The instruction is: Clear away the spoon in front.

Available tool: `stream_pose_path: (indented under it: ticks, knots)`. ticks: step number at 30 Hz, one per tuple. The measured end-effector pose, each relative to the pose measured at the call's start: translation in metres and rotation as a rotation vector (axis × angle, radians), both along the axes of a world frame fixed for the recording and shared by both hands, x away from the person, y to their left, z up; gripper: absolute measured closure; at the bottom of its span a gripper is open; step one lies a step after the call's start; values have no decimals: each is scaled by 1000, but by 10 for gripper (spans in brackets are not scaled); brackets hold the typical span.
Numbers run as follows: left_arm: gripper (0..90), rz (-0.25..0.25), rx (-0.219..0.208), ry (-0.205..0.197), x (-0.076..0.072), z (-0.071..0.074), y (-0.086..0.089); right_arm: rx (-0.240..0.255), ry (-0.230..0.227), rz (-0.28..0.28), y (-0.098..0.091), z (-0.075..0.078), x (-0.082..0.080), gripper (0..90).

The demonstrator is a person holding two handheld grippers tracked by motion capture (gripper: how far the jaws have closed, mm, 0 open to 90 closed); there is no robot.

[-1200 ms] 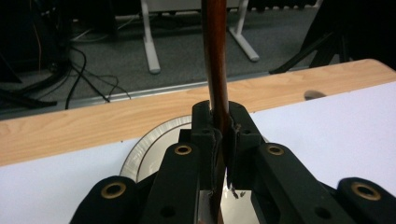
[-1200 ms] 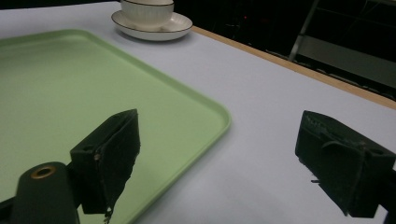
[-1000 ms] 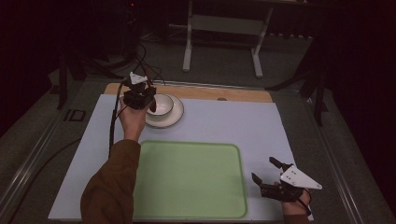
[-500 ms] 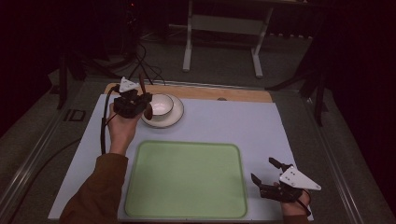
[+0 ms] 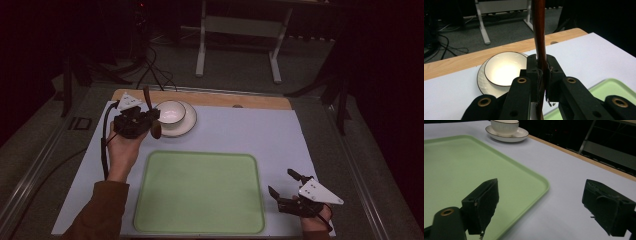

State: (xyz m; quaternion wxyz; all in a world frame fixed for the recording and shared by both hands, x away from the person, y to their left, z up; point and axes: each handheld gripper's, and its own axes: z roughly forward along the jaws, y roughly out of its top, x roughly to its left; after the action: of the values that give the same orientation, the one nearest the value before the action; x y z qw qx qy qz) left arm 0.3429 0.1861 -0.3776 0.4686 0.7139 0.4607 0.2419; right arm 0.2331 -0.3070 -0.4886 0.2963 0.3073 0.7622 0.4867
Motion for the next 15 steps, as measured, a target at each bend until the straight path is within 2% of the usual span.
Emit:
stream_pose_path:
  ticks: [7, 15]
  knots:
    - [838, -34, -5, -1, -20, 6, 0, 1, 1, -2, 0, 0, 0, 136]
    - [838, -73, -25, 12, -43, 2, 4, 5, -1, -4, -1, 0, 0, 136]
